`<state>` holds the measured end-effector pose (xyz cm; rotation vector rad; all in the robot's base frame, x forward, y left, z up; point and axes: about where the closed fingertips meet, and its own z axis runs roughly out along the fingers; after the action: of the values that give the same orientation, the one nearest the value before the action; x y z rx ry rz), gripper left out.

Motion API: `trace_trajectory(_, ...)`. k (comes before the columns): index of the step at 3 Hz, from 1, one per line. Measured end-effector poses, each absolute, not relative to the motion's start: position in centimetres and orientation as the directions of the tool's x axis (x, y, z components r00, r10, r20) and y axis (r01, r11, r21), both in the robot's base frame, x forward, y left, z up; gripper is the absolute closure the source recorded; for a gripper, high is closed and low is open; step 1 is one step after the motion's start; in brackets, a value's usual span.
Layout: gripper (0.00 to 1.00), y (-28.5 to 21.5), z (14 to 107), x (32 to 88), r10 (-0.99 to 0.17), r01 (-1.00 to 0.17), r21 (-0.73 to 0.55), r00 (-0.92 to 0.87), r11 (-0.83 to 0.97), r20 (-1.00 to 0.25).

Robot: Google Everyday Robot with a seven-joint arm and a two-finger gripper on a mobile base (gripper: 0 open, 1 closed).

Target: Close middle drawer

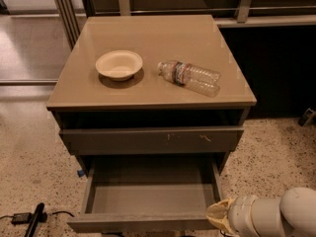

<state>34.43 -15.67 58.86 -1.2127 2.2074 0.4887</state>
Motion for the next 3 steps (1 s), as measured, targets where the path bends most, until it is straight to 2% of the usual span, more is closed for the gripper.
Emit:
trace_trajectory(2, 1.0, -15.0, 57.5, 34.3, -0.65, -0.858, 0.052, -0.425, 0.511, -0.63)
trace_trajectory(3, 1.0, -14.7, 53.1, 33.4, -0.665, -0.858, 0.057, -0.436, 0.51, -0.606)
